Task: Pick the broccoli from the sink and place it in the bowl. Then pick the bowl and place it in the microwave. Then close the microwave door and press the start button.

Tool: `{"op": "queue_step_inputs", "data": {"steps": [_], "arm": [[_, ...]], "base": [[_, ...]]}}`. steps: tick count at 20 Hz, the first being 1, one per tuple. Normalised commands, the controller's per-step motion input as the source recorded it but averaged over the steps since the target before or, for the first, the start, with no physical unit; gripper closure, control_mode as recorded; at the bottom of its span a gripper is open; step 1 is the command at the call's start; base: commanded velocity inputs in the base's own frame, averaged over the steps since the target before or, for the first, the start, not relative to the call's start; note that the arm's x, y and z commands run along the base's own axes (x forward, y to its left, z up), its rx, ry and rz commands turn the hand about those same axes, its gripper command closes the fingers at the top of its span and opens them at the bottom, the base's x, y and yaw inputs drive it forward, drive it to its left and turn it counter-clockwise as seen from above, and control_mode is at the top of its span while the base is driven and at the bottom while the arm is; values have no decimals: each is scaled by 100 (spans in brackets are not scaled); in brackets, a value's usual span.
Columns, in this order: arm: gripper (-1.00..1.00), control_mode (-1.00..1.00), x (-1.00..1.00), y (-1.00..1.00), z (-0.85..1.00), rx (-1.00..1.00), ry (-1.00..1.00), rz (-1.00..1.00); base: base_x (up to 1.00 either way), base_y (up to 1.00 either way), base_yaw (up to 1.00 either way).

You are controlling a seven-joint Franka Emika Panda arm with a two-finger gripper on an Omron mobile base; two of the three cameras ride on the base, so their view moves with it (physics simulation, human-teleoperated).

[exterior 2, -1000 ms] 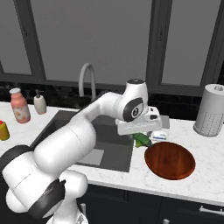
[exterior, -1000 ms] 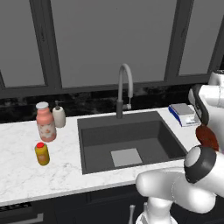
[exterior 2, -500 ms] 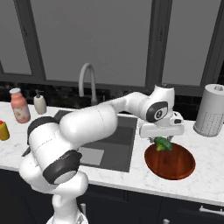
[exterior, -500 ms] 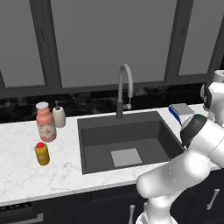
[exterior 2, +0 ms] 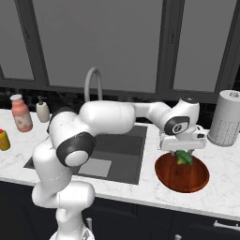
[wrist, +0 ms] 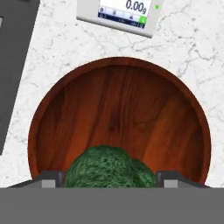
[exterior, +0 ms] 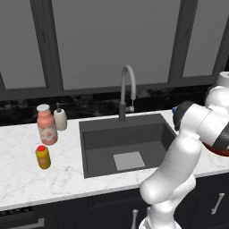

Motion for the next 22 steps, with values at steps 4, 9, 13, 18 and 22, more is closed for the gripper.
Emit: {"op": "queue_step_inputs", "data": {"steps": [4, 9, 13, 18, 22], "arm": [[100, -100, 3, -2, -30, 6, -13, -2], [100, -100, 5, 0, -21, 1, -8, -6], [100, -100, 0, 1, -32, 0, -3, -7], [100, -100, 8, 0, -47, 0, 0, -5], [100, -100, 4, 0, -44, 0, 0, -1]], "base": [[0, 0, 0], [0, 0, 0], [0, 0, 0], [0, 0, 0], [0, 0, 0]]}}
